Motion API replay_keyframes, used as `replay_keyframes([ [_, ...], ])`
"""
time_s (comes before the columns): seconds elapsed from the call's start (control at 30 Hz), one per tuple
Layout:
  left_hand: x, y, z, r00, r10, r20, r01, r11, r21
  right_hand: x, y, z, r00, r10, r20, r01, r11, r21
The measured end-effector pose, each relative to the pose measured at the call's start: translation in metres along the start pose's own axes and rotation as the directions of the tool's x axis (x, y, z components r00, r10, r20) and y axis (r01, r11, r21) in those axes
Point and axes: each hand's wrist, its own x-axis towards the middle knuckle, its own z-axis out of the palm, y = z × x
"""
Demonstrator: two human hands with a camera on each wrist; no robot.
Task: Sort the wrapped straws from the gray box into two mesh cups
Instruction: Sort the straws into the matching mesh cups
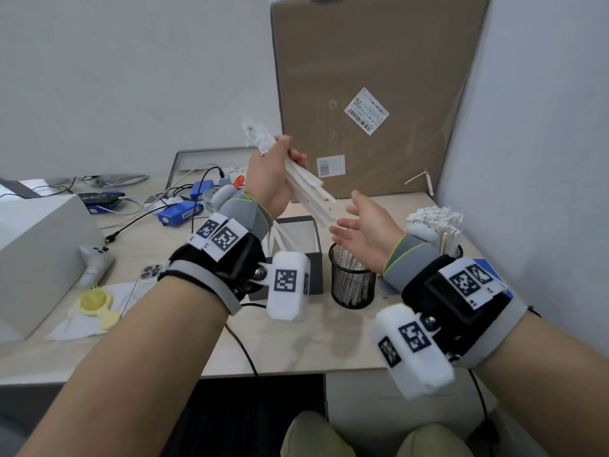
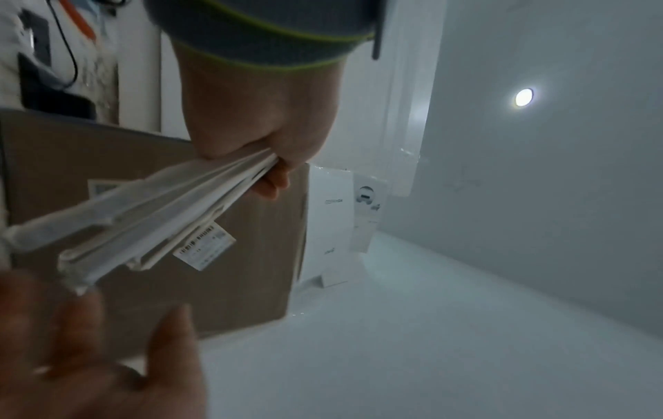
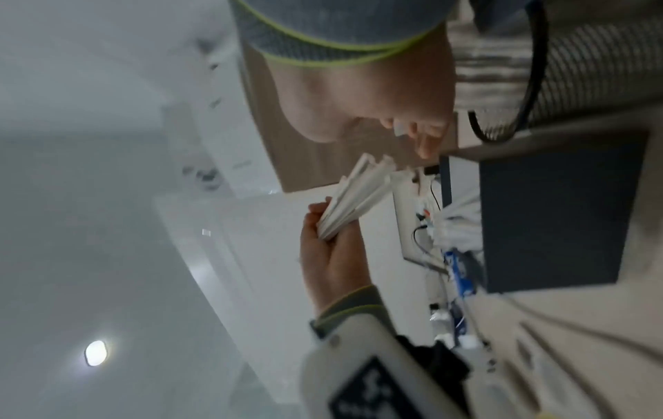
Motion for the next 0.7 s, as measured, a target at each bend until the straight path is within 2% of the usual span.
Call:
replay_keyframes([
  [0.07, -0.01, 0.006, 0.01, 0.999, -0.037, 0.033, 0.039, 0.996, -0.077, -0.005, -0.007, 0.0, 0.992, 0.104, 0.066, -0.116, 0.969, 0.22],
  [0.17, -0.024, 0.0, 0.022, 0.997, -0.041, 0.06, 0.044, 0.998, -0.053, -0.008, -0.013, -0.001, 0.977, 0.125, 0.174, -0.188, 0.89, 0.416],
  [0.23, -0.032, -0.007, 0.027, 0.997, -0.039, 0.066, 0.042, 0.998, -0.046, -0.009, -0.013, -0.001, 0.972, 0.106, 0.209, -0.195, 0.86, 0.471],
  [0.37, -0.044, -0.021, 0.032, 0.994, -0.002, 0.107, -0.001, 1.0, 0.02, -0.005, -0.011, -0.006, 0.981, 0.074, 0.181, -0.158, 0.846, 0.509],
  [0.47, -0.052, -0.029, 0.036, 0.986, 0.016, 0.164, -0.031, 0.996, 0.084, -0.007, -0.011, -0.014, 0.965, 0.046, 0.26, -0.17, 0.862, 0.477],
  [0.53, -0.055, -0.03, 0.038, 0.982, 0.02, 0.189, -0.042, 0.993, 0.113, -0.009, -0.013, -0.02, 0.957, 0.059, 0.285, -0.161, 0.923, 0.35],
  [0.57, -0.056, -0.03, 0.039, 0.981, 0.027, 0.193, -0.05, 0.992, 0.112, -0.01, -0.014, -0.024, 0.968, 0.053, 0.245, -0.112, 0.965, 0.237],
  [0.6, -0.056, -0.029, 0.038, 0.981, 0.04, 0.191, -0.062, 0.992, 0.108, -0.009, -0.016, -0.03, 0.986, -0.003, 0.168, -0.01, 0.997, 0.077],
  [0.63, -0.056, -0.027, 0.037, 0.982, 0.054, 0.181, -0.075, 0.991, 0.109, -0.009, -0.017, -0.038, 0.989, -0.119, 0.093, 0.131, 0.981, -0.14],
  [0.67, -0.056, -0.026, 0.036, 0.983, 0.065, 0.169, -0.085, 0.99, 0.116, -0.009, -0.018, -0.048, 0.961, -0.269, 0.062, 0.272, 0.886, -0.377],
  [0.7, -0.055, -0.026, 0.034, 0.985, 0.068, 0.16, -0.089, 0.988, 0.129, -0.009, -0.019, -0.057, 0.914, -0.393, 0.097, 0.375, 0.731, -0.57],
])
